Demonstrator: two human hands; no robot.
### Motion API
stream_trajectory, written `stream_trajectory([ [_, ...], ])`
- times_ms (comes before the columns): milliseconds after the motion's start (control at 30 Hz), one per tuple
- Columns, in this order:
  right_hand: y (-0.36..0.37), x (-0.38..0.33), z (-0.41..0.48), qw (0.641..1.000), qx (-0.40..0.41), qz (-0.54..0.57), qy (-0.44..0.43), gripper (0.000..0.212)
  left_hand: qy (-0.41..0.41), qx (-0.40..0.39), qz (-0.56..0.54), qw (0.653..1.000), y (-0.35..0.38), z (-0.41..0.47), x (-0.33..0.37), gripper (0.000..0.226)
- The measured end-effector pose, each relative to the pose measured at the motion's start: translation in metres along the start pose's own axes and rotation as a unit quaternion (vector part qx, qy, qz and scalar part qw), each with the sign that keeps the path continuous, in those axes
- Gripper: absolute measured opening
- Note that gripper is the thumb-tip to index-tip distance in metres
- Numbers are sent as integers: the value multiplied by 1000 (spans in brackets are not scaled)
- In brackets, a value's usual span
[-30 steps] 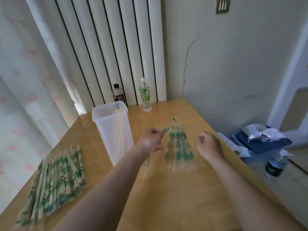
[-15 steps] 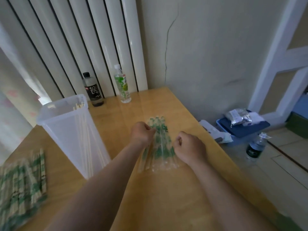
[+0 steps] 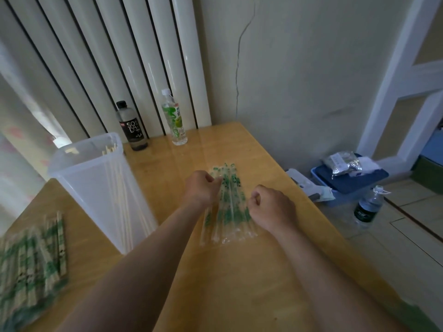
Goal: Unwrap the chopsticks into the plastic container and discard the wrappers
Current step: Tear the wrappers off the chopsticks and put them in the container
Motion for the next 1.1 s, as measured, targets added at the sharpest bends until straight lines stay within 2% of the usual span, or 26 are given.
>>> stream_trajectory([
  [200,-1,4,-1,999,-9,28,28,11,4,-8,-3,1000,-21,-21,-18,31],
  [367,-10,0,-7,989,-32,124,67,14,14,-46,-7,999,-39,-55,-36,20],
  [567,-25,-81,-37,972,-36,228,-44,28,63,-60,1,996,-70,-82,-45,21],
  [667,-18,-137,-60,961,-66,250,-102,26,85,-56,18,995,-92,-97,-52,20],
  [900,28,-242,-100,938,-135,268,-174,24,58,-17,32,998,-165,-122,-114,16],
  [1100,94,-306,-120,930,-215,238,-181,28,-15,111,101,989,-250,-134,-188,19],
])
Point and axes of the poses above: each hand's wrist, its own z-axis towards the middle knuckle, its own y-axis out of the palm, x = y × z, the point moved 8 cm from there along z, towards the middle knuckle, and after that the axes turned 4 degrees about -y, right-handed, at the moved point
